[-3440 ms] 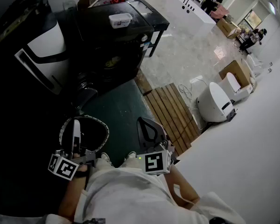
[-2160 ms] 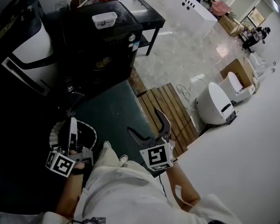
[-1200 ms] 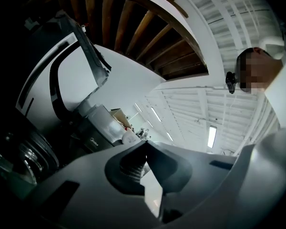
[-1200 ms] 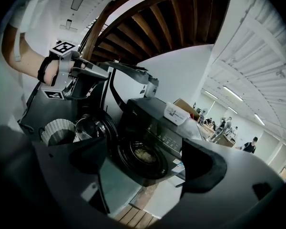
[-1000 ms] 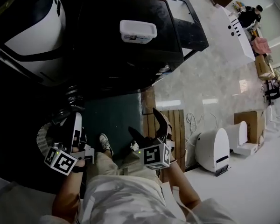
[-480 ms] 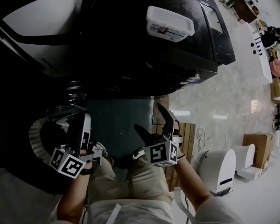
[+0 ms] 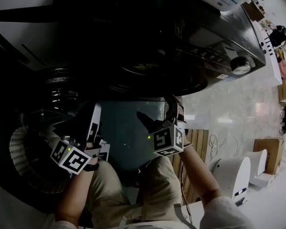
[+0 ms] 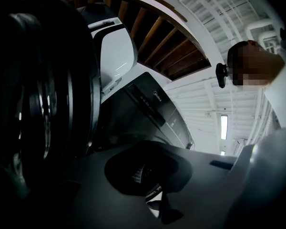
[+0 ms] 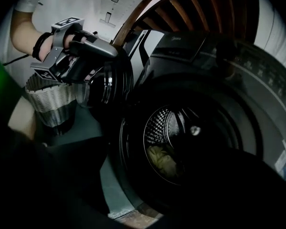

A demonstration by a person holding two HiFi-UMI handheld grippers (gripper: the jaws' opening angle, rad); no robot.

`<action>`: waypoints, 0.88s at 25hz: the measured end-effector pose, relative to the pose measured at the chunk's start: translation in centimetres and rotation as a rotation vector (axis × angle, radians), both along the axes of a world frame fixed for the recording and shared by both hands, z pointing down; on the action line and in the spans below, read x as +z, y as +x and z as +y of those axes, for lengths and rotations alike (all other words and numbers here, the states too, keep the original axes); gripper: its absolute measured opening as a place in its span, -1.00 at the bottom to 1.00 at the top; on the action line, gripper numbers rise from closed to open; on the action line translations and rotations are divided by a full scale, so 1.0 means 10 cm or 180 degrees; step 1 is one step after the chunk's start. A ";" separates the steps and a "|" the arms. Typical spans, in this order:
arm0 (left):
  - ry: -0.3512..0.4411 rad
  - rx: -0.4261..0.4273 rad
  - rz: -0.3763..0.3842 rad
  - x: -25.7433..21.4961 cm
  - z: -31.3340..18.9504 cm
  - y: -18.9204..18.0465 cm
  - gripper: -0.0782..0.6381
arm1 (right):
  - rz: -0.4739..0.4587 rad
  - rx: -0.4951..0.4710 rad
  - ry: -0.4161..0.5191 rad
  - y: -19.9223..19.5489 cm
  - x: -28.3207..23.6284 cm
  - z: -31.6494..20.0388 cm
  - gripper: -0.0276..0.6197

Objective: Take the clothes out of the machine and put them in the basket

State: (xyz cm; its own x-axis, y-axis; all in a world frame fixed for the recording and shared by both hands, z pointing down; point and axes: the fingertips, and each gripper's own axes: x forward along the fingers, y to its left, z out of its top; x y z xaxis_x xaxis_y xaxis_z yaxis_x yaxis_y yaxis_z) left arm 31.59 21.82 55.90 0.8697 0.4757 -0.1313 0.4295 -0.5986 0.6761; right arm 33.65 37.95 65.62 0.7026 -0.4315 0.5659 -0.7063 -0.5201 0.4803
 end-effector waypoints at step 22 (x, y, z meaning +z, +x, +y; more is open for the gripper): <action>-0.0187 0.0185 0.0564 1.83 0.20 0.35 -0.75 | 0.0784 -0.0303 -0.0514 1.40 1.11 0.20 0.56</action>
